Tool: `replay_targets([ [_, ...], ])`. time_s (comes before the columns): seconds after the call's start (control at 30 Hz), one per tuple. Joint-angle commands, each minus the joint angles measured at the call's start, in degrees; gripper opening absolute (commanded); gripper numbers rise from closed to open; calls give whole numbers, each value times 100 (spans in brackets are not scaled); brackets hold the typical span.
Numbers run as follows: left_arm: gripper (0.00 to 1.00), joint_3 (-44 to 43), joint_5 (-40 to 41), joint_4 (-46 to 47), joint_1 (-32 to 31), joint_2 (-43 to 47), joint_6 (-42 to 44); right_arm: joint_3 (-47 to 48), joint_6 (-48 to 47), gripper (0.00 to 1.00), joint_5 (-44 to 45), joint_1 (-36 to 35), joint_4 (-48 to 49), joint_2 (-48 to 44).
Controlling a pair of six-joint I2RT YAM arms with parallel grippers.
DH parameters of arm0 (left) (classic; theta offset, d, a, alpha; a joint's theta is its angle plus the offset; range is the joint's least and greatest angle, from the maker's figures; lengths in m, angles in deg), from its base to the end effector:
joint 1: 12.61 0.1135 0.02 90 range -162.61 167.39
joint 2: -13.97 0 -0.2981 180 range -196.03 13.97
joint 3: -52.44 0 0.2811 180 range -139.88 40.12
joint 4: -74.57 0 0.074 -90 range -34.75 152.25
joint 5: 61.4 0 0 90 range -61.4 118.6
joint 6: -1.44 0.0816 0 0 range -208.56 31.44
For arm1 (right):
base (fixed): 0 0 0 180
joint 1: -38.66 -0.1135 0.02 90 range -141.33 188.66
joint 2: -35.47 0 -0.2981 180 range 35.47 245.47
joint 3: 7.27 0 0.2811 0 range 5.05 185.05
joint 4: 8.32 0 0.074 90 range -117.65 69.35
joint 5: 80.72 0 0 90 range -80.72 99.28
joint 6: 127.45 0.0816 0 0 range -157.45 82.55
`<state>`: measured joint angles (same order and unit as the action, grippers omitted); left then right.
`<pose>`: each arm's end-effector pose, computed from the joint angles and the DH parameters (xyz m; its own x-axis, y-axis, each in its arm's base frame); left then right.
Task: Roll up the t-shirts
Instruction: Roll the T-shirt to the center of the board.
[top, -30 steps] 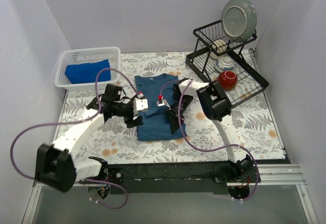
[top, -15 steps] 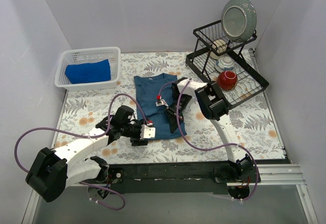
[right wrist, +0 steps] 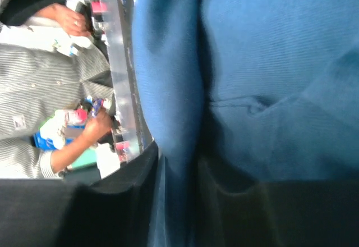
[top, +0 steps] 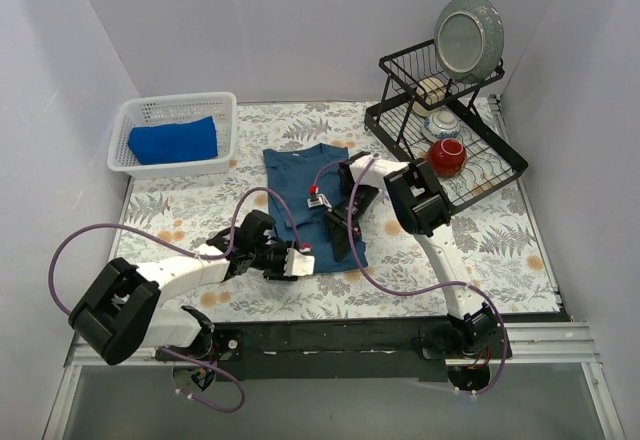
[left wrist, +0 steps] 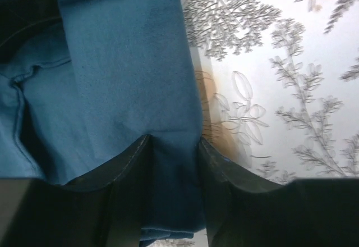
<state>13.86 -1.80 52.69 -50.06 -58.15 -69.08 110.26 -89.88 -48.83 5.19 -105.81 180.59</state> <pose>0.1692 -0.1816 0.1230 -0.3653 0.6421 -0.6740 0.9274 0.3139 -0.2035 0.3341 0.3040 0.0579 -0.5079 -0.8378 -0.2003 -0.4705 0.0751 0.8792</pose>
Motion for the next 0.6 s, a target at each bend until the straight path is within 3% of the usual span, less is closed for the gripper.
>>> replay_targets([
  [0.0,31,-37,552,-528,-52,-645,284,-527,-461,68,327,376,1572,-246],
  [0.03,27,-98,508,-616,-52,-776,319,-623,-427,97,265,551,1678,-630],
  [0.07,16,-177,412,-774,-52,-856,241,-798,-374,99,213,648,1861,-851],
  [0.13,10,-606,237,-1359,18,-1275,-127,-1123,-86,99,352,981,2283,-1779],
  [0.17,8,-800,-243,-1634,88,-1426,-155,-1630,29,99,474,1088,2555,-2194],
  [0.27,4,-1276,-853,-2101,335,-1656,-339,-2800,181,99,1114,1326,4442,-4092],
  [0.3,2,-1415,-1133,-2111,361,-1630,-392,-3709,49,98,1248,1317,5178,-4575],
  [0.33,2,-1486,-1249,-2155,414,-1613,-419,-4101,-161,99,1293,1256,5577,-5433],
  [0.43,2,-1950,-1749,-2269,536,-1621,-691,-5683,-181,99,1818,775,7068,-6658],
  [0.57,5,-2576,-2365,-2751,730,-1928,-990,-6512,-172,99,2417,97,7987,-7252],
])
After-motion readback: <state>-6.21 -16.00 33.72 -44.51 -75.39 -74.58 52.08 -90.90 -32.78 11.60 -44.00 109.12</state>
